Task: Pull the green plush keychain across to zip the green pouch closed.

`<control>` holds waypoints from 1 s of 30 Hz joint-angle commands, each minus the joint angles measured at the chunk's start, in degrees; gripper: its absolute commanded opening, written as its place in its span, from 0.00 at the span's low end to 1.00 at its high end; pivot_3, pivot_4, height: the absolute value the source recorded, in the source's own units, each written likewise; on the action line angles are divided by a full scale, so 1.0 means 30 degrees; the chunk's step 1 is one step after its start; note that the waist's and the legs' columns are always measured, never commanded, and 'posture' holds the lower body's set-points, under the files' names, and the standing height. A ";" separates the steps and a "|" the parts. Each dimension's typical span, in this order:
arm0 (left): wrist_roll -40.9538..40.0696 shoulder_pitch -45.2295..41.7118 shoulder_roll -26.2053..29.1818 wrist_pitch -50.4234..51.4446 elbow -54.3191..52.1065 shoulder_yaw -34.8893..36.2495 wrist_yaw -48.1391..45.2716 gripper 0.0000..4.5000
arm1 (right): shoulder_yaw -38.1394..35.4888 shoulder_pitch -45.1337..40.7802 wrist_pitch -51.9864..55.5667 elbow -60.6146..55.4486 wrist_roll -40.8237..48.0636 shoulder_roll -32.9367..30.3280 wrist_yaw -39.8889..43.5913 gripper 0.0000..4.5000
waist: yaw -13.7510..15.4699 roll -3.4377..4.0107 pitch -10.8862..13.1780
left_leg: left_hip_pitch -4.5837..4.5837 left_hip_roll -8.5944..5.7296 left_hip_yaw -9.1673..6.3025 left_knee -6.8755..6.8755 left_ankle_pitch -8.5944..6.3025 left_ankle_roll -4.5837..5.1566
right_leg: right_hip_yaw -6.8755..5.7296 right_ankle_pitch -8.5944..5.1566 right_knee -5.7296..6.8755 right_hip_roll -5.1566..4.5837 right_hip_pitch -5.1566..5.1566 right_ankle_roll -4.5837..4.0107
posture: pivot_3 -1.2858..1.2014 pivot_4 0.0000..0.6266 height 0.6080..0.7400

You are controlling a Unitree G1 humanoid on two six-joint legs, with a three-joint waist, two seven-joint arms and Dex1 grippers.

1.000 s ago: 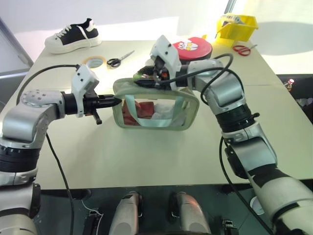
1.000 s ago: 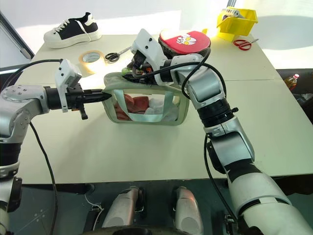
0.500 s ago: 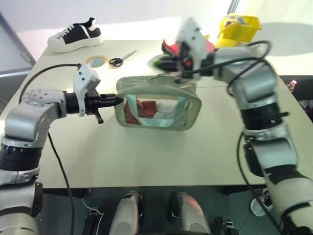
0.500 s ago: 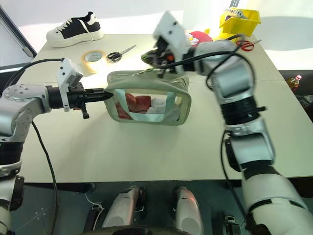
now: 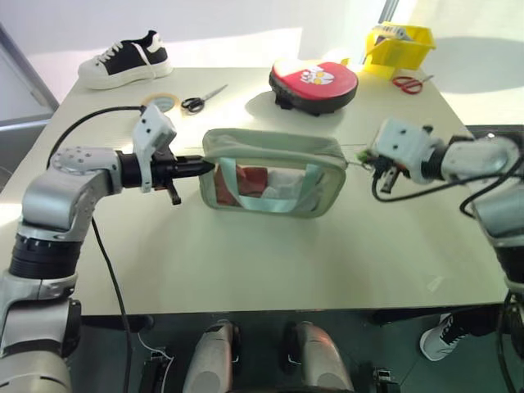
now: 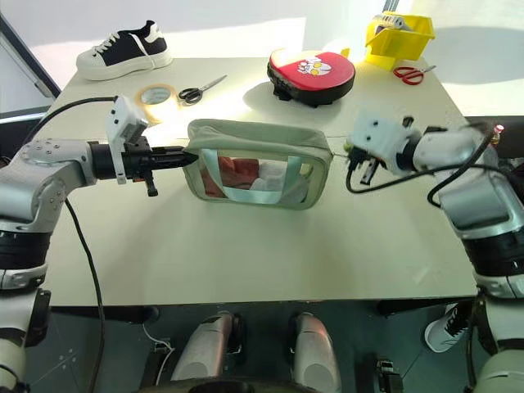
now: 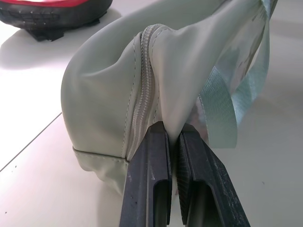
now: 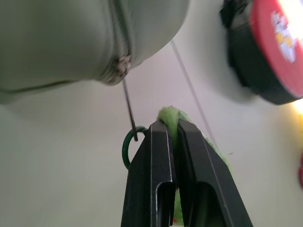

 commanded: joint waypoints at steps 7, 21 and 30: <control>-0.0056 -0.0505 0.0301 0.0196 -0.0300 0.0519 0.0006 0.00 | 0.0588 0.1817 0.1245 0.1118 0.0216 0.5955 -0.2976 0.01 | -0.0081 -0.0037 -0.0023 | 0.0017 0.0008 -0.0014 0.0009 0.0002 -0.0001 | -0.0001 -0.0003 0.0005 0.0013 0.0017 -0.0006 | 0.52 0.24 1.00; -0.0255 0.0231 0.0583 0.0790 -0.1284 0.1031 0.0581 0.00 | -0.3052 -0.2661 0.2020 0.4247 0.2084 0.5001 -0.1795 0.90 | -0.0136 -0.0007 -0.0001 | 0.0009 0.0005 -0.0009 0.0009 0.0006 -0.0003 | 0.0009 0.0008 0.0018 0.0017 0.0003 -0.0009 | 0.52 0.24 1.00; -0.1223 0.0250 0.1018 0.1370 -0.1366 0.1746 -0.0171 0.42 | -0.4576 -0.4547 0.5080 0.2041 0.7605 0.0427 0.5586 1.00 | -0.0117 -0.0013 0.0000 | 0.0008 0.0008 -0.0014 -0.0028 0.0001 0.0002 | 0.0008 0.0028 0.0007 0.0020 -0.0001 -0.0044 | 0.52 0.24 1.00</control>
